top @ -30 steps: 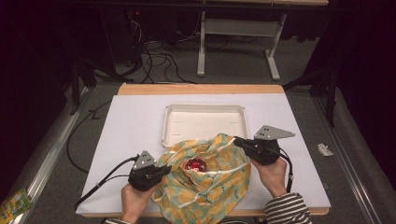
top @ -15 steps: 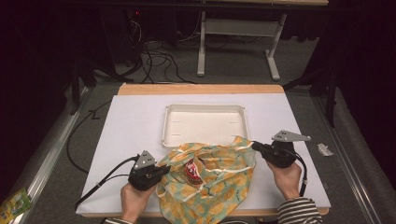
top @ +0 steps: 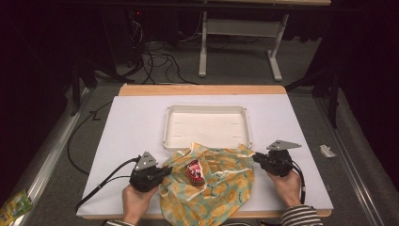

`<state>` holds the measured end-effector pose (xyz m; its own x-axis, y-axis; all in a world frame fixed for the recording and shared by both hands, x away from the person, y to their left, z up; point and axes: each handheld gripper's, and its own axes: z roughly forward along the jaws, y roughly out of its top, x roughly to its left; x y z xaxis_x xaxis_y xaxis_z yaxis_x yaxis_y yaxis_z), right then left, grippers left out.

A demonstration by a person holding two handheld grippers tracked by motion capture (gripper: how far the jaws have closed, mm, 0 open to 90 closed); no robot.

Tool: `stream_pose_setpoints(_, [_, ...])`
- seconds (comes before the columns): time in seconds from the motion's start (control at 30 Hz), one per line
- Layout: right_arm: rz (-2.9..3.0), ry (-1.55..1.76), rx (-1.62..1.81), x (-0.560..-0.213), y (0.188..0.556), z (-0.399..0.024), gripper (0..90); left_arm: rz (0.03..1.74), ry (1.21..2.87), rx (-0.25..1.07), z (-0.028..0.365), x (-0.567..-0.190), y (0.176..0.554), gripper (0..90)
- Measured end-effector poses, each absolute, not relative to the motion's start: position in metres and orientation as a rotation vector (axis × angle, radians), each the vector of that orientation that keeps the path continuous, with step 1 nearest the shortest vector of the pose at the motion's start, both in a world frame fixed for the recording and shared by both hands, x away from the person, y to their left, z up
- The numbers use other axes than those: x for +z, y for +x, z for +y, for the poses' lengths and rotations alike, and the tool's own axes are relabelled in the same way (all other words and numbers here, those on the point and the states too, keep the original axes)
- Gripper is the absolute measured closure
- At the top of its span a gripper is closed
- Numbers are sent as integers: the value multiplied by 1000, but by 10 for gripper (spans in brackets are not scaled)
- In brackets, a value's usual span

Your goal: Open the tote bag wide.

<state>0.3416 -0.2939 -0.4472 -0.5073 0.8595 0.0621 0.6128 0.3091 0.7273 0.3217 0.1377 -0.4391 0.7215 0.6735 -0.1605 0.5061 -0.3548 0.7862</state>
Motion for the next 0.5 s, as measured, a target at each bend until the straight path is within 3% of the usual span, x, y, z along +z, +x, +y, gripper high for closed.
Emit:
stream_pose_setpoints(0.17, [2189, 1314, 1029, -434, 330, -300, 687, 893, 2027, 241, 138, -439, 322, 890])
stream_pose_setpoints(0.5, [2214, 1170, 1071, -408, 308, -286, 687, 892, 2014, 226, 136, -439, 322, 890])
